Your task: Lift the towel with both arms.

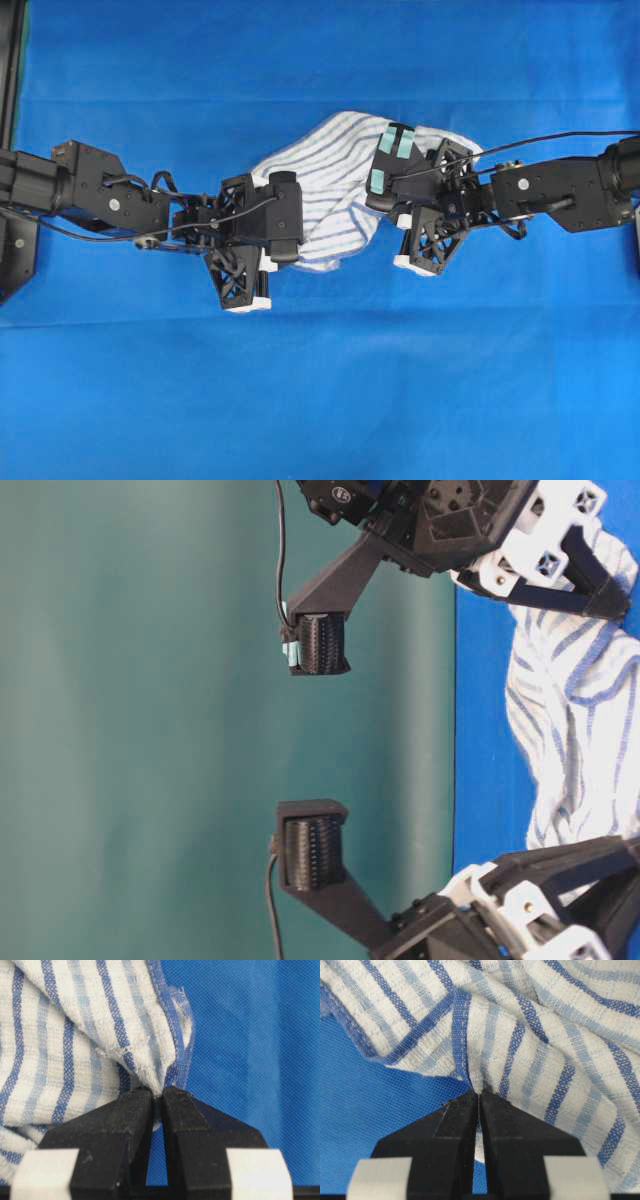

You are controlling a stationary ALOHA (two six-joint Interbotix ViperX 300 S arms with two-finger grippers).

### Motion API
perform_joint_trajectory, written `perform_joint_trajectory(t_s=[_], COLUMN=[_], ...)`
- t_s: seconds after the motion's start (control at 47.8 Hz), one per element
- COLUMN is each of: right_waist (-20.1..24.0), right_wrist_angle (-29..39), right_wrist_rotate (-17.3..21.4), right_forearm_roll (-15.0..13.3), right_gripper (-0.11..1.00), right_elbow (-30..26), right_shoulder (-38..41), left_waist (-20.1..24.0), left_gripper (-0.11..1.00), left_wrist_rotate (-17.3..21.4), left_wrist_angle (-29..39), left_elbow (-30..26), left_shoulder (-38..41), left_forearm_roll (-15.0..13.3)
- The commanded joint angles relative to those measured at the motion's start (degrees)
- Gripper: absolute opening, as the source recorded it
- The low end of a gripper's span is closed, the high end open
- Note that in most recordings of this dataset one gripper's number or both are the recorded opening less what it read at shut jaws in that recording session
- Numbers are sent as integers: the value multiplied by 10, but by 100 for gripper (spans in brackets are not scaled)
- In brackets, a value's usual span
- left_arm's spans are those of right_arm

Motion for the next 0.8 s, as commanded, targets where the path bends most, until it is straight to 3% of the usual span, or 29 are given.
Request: perform_joint_trajectory(t_s=[0.0,0.314,0.607,0.774], right_waist=[4,6,6,6], right_wrist_angle=[2,103,242,303], right_wrist_rotate=[2,-1,-33,-62], right_forearm_roll=[4,7,-4,-4], right_gripper=[3,3,3,3], right_elbow=[-8,-36,-116,-173], right_shoulder=[-23,-182,-308,-340], left_waist=[3,36,70,96], left_gripper=[3,3,3,3], left_wrist_rotate=[1,0,3,6], left_wrist_angle=[20,197,380,469], left_elbow=[-6,-33,-102,-150], left_shoulder=[-34,-193,-332,-386], left_forearm_roll=[-1,-1,1,3])
